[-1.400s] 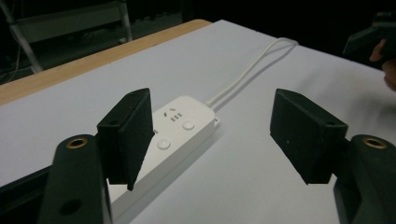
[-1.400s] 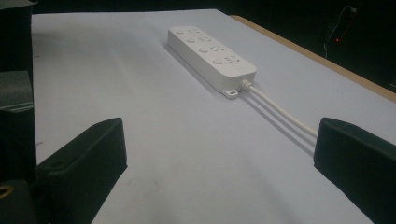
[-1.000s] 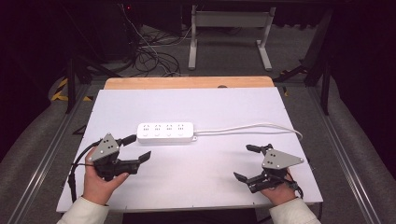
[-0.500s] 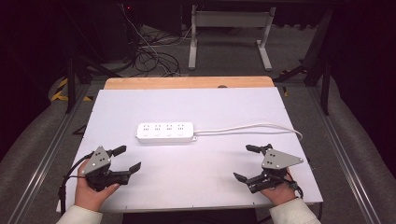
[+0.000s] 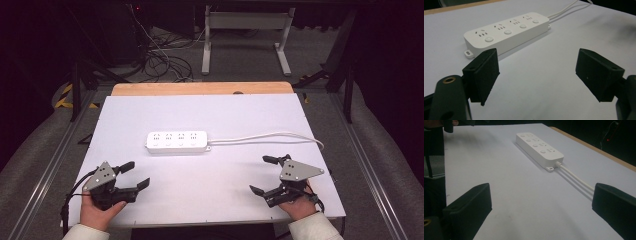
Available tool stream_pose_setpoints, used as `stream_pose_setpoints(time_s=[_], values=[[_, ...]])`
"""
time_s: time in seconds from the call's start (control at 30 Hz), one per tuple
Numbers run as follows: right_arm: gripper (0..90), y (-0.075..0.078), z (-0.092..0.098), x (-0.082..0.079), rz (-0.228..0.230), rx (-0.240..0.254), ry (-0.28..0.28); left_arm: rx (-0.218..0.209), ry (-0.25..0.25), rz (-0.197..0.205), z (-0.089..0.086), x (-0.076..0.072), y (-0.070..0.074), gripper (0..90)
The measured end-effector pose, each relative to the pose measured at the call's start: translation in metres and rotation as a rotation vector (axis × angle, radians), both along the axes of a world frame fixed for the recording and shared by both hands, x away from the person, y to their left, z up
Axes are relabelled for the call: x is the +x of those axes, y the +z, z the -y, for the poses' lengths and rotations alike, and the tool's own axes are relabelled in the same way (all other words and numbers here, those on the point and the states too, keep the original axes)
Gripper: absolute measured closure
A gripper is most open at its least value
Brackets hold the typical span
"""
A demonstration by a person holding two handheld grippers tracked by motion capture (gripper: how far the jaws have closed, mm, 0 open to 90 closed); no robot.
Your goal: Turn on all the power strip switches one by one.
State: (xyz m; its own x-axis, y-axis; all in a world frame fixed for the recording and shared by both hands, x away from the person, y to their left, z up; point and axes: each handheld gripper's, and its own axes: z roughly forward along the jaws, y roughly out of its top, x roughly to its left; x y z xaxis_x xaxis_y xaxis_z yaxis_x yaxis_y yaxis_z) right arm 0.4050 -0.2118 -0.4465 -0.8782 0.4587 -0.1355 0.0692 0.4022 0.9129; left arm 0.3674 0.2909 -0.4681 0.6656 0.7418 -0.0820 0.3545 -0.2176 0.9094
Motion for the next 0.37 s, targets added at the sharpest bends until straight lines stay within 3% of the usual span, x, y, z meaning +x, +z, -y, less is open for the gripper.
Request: stream_pose_setpoints(time_s=[0.27, 0.37], values=[[3.2, -0.0003, -0.0003, 0.0002, -0.006, -0.001, 0.0, 0.05, 0.021, 0.082, 0.0001, -0.0036, 0.0043, 20.1], [3.2, -0.0003, -0.0002, 0.0007, -0.003, -0.001, -0.001, 0.048, 0.019, 0.095, -0.0001, -0.0048, 0.0056, 20.2]])
